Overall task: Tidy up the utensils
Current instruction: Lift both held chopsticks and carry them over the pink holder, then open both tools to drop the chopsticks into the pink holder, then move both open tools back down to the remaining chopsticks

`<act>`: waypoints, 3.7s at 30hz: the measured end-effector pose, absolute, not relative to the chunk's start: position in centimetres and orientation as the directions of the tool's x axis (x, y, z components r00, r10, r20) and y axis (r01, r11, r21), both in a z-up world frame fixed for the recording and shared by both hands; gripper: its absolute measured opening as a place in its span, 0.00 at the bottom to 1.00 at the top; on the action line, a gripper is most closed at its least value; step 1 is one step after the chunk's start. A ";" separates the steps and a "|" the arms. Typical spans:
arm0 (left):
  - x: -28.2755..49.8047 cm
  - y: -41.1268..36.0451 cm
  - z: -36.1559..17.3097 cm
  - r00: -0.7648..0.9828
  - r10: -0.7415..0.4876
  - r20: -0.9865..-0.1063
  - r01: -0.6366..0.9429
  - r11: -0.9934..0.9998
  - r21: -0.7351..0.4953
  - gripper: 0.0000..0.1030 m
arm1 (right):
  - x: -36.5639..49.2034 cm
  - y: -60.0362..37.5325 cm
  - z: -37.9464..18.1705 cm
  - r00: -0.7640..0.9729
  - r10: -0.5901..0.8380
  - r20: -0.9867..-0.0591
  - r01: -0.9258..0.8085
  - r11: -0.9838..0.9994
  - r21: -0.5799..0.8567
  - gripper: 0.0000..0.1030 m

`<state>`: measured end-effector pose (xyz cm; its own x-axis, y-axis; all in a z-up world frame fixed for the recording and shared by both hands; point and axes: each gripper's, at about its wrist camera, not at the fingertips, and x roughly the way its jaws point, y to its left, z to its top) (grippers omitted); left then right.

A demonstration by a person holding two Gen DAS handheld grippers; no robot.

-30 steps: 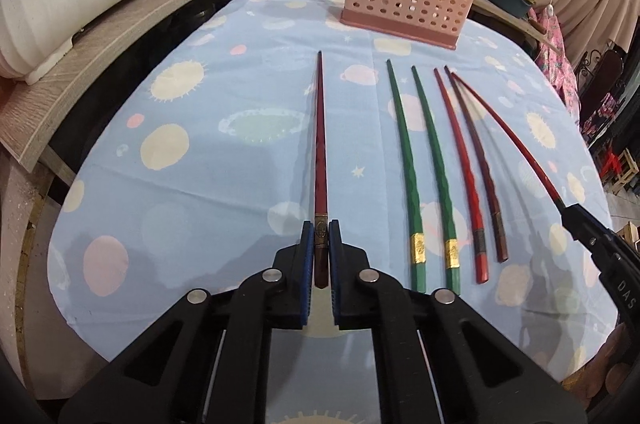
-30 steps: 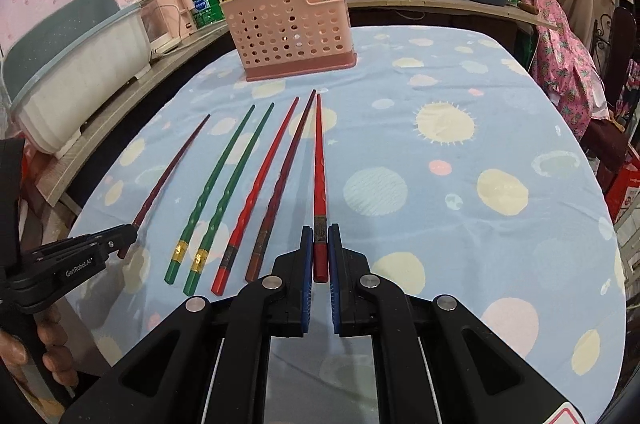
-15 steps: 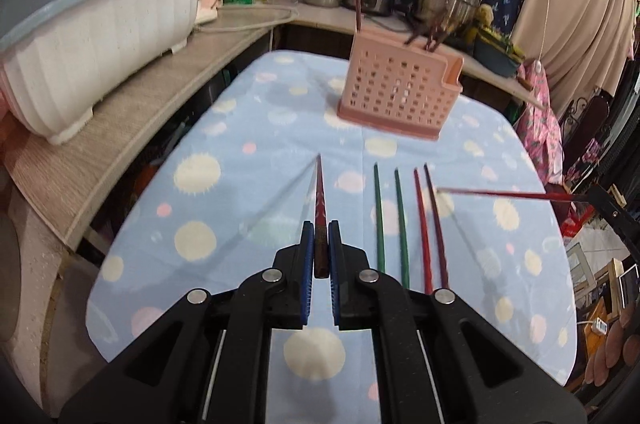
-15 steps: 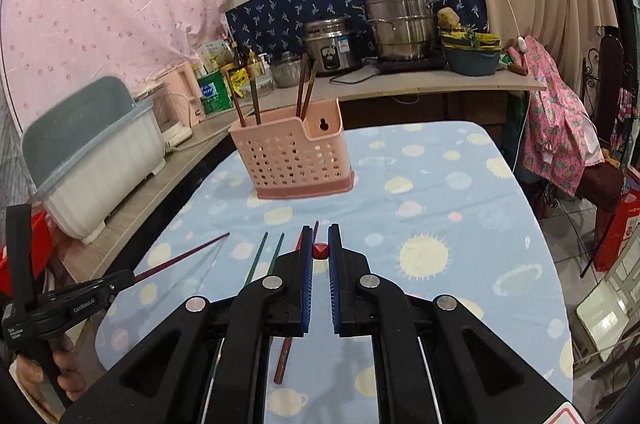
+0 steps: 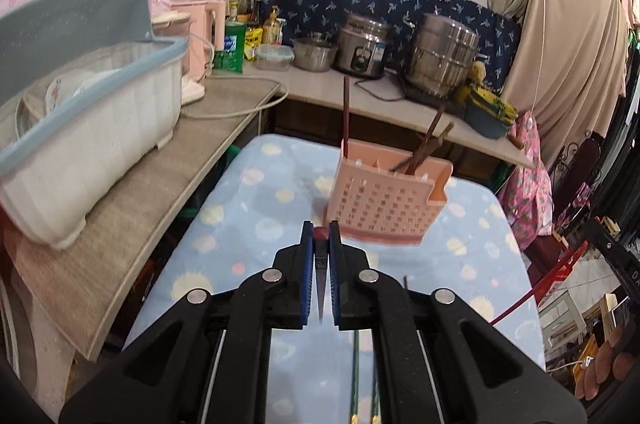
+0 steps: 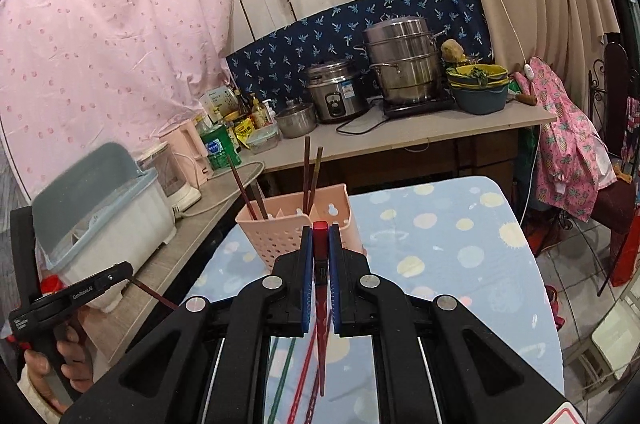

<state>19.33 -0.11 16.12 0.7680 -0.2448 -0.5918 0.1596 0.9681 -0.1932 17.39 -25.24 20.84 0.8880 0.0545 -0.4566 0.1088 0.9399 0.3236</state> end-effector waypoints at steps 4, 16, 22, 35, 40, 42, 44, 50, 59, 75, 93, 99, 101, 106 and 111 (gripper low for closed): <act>21.3 -0.7 19.4 0.794 -0.270 -0.544 0.182 0.960 -0.212 0.07 | 19.5 -25.6 23.9 0.918 0.060 -0.392 0.083 0.938 0.338 0.07; 28.2 -2.6 28.5 0.922 -0.224 -0.317 0.160 0.963 -0.215 0.07 | 29.1 -26.3 30.8 0.973 0.033 -0.226 0.051 0.932 0.359 0.07; 32.0 -4.3 27.7 0.938 -0.188 -0.290 0.135 0.972 -0.193 0.07 | 33.5 -26.5 29.5 0.968 0.040 -0.248 0.058 0.925 0.375 0.07; 36.0 -5.2 20.7 0.878 -0.210 -0.430 0.128 0.969 -0.210 0.07 | 37.8 -25.1 22.1 0.914 0.077 -0.399 0.077 0.931 0.356 0.07; 35.9 -5.0 19.6 0.869 -0.204 -0.450 0.122 0.971 -0.206 0.07 | 37.9 -24.9 21.2 0.906 0.070 -0.418 0.090 0.932 0.350 0.09; 35.7 -4.8 19.6 0.868 -0.204 -0.452 0.120 0.971 -0.208 0.09 | 37.6 -25.1 21.4 0.909 0.063 -0.413 0.095 0.931 0.353 0.09; 35.3 -4.7 19.6 0.869 -0.198 -0.453 0.114 0.972 -0.205 0.19 | 37.1 -25.2 21.6 0.912 0.060 -0.406 0.097 0.930 0.356 0.09; 33.4 -4.2 19.9 0.873 -0.187 -0.450 0.109 0.975 -0.194 0.28 | 35.1 -24.7 22.8 0.921 0.053 -0.386 0.086 0.939 0.332 0.11; 29.1 -3.2 19.1 0.870 -0.155 -0.468 0.092 0.984 -0.156 0.32 | 30.3 -23.4 22.9 0.918 0.072 -0.389 0.057 0.949 0.309 0.16; 20.9 -2.5 15.1 0.840 -0.110 -0.531 0.068 0.993 -0.098 0.32 | 20.6 -20.5 19.2 0.882 0.099 -0.460 0.029 0.964 0.264 0.18; 13.5 -2.2 6.2 0.733 -0.114 -0.671 0.095 0.993 -0.064 0.33 | 12.9 -17.7 9.3 0.755 0.110 -0.646 0.055 0.972 0.229 0.22; 11.7 -2.3 3.8 0.698 -0.113 -0.707 0.108 0.993 -0.052 0.33 | 11.1 -16.5 5.7 0.703 0.134 -0.698 0.050 0.970 0.237 0.22; 11.2 -2.3 2.9 0.681 -0.117 -0.723 0.111 0.992 -0.055 0.33 | 10.7 -16.1 4.8 0.688 0.135 -0.714 0.051 0.971 0.232 0.22; 10.3 -2.5 1.1 0.647 -0.117 -0.754 0.120 0.991 -0.050 0.33 | 10.1 -15.4 2.9 0.654 0.138 -0.744 0.049 0.973 0.224 0.22; 9.7 -2.4 0.4 0.634 -0.119 -0.764 0.125 0.991 -0.051 0.33 | 10.0 -14.7 1.9 0.635 0.149 -0.758 0.047 0.972 0.229 0.22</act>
